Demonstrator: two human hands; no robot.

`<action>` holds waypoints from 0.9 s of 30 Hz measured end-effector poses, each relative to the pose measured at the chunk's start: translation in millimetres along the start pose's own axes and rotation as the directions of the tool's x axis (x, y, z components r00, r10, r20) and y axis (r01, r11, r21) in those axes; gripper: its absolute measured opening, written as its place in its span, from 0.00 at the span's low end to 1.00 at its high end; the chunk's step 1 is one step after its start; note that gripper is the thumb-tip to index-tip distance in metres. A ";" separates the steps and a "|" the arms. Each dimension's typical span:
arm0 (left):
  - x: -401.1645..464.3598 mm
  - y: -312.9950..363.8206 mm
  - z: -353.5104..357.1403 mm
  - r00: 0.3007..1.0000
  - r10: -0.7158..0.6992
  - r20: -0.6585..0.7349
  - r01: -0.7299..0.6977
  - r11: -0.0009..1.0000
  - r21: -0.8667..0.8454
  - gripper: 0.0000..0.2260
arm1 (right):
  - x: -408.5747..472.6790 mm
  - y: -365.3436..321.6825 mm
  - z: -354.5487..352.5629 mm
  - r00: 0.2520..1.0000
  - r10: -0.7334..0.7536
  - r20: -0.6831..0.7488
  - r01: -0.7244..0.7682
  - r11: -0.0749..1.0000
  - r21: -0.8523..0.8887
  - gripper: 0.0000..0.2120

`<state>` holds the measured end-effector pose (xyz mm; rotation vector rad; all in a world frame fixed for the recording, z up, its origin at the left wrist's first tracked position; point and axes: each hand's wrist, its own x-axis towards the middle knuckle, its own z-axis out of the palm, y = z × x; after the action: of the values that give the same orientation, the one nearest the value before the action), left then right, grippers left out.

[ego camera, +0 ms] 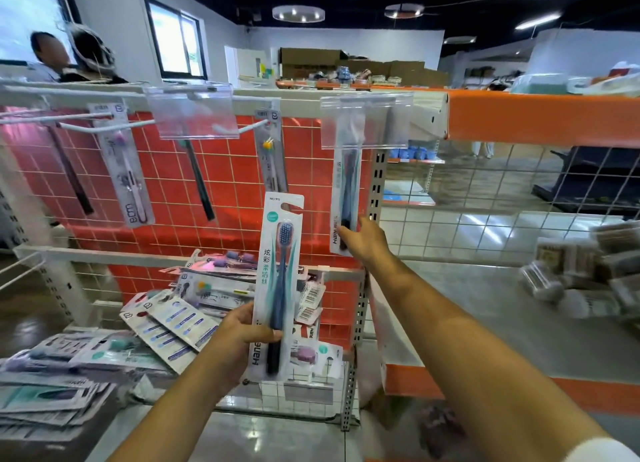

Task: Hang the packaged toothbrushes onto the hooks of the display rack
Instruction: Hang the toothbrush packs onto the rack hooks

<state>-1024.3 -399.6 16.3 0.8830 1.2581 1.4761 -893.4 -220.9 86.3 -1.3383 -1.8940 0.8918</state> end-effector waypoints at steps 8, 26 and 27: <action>2.8 9.4 2.3 0.997 0.071 -0.044 -0.070 0.997 0.013 0.21 | -19.9 19.0 10.6 0.991 0.015 0.133 0.050 0.879 -0.474 0.07; 25.7 42.8 56.7 0.915 0.402 0.020 -0.402 0.910 0.106 0.24 | -66.1 19.9 -7.0 0.972 -0.020 0.236 0.158 0.796 -0.584 0.19; 26.1 42.6 60.4 0.915 0.403 0.023 -0.403 0.910 0.101 0.24 | -66.5 20.5 -7.5 0.973 -0.018 0.229 0.153 0.793 -0.589 0.19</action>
<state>-983.6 -357.8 68.6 1.2722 1.2061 1.7400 -858.6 -278.1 65.8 -1.5362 -2.5255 0.3874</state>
